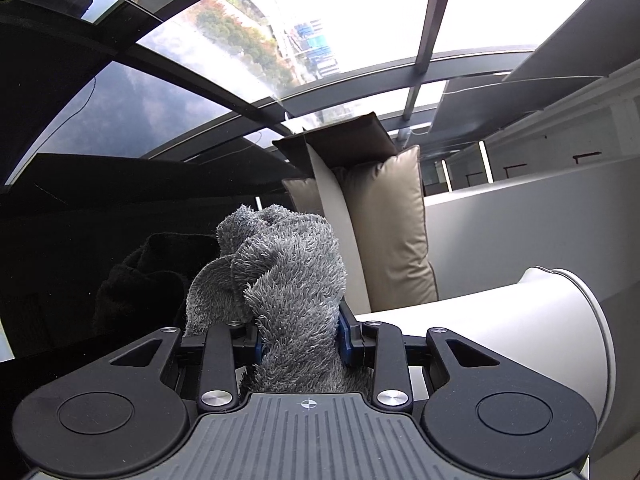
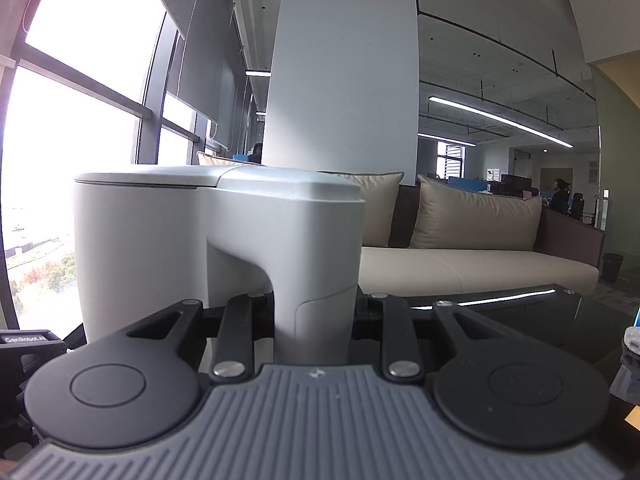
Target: Clean container
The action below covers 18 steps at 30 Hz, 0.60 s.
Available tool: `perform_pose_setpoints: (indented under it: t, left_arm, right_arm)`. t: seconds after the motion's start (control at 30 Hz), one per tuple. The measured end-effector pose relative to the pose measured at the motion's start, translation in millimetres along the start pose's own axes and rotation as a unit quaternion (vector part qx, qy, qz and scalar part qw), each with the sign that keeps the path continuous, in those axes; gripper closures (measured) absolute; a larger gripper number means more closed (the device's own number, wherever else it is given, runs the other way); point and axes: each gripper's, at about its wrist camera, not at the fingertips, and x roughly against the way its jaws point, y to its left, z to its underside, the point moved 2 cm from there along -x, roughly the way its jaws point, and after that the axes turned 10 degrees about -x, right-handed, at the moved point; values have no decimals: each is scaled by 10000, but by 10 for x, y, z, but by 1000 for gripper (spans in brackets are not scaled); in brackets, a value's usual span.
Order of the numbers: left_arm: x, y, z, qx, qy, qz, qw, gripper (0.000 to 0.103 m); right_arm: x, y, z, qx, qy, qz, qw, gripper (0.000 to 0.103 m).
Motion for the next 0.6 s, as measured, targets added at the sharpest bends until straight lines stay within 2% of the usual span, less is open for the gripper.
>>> perform_pose_setpoints:
  t: [0.17,0.37,0.43,0.53,0.6]
  left_arm:
    - [69,87,24,-146,170,-245,9994,76]
    - [109,52,54,-484,215,-301,9981,74]
    - [112,17,65,-593,225,-317,9975,68]
    - [156,-76,44,-956,175,-464,9942,47]
    - [182,-141,24,-1183,161,-542,9914,28]
  right_arm:
    - [1,5,-4,-3,1,-27,10000,76]
    - [6,1,-18,-48,37,-95,9999,76]
    - [5,7,-24,-44,37,-108,9999,76]
    - [1,20,-32,-45,40,-115,9999,76]
    - [5,24,-31,-49,41,-115,9999,76]
